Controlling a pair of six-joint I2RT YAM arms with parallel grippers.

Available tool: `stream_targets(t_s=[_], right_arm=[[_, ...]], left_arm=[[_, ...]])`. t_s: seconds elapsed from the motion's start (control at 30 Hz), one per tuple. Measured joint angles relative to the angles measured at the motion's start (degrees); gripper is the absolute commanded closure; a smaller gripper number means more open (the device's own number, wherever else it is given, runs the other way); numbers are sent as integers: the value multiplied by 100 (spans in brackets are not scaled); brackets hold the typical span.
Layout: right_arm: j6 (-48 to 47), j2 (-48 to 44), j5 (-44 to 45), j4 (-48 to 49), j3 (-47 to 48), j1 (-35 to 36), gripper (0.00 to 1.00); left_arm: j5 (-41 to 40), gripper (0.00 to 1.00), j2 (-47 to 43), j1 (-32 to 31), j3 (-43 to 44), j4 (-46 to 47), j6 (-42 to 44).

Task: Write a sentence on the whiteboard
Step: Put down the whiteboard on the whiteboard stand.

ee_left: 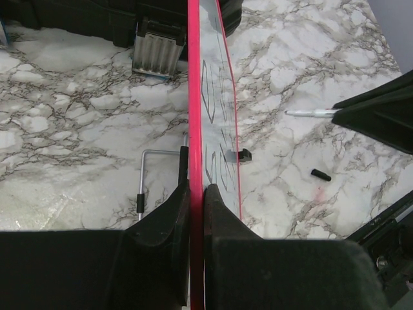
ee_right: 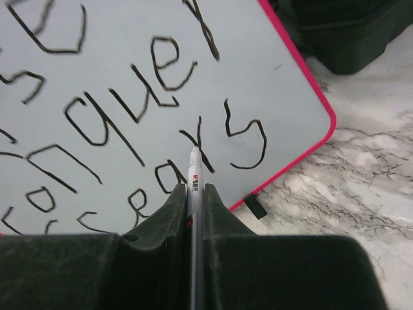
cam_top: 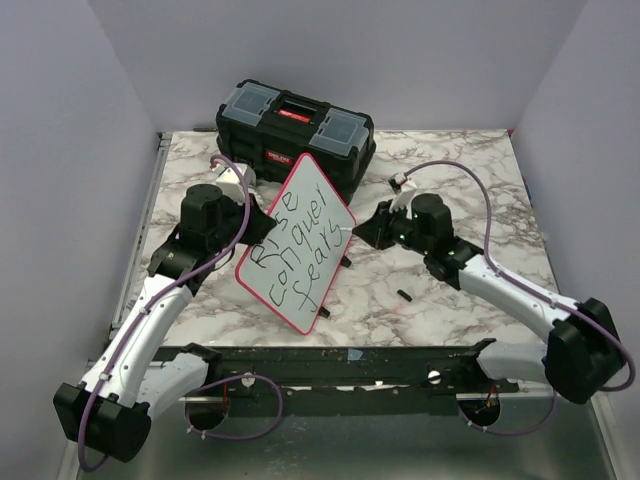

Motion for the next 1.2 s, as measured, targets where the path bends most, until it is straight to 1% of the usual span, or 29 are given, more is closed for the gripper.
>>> stream_targets(t_s=[0.13, 0.27, 0.47, 0.87, 1.2], right_arm=[[142, -599, 289, -155, 39, 0, 99], [199, -903, 490, -361, 46, 0, 99], [216, -962, 667, -734, 57, 0, 99], [251, -962, 667, -881, 120, 0, 99], [350, -997, 667, -881, 118, 0, 99]], left_arm=[[15, 100, -20, -4, 0, -15, -22], [111, 100, -28, -2, 0, -20, -66], [155, 100, -20, -2, 13, -50, -153], [149, 100, -319, -2, 26, -529, -247], [-2, 100, -455, 9, -363, -116, -597]])
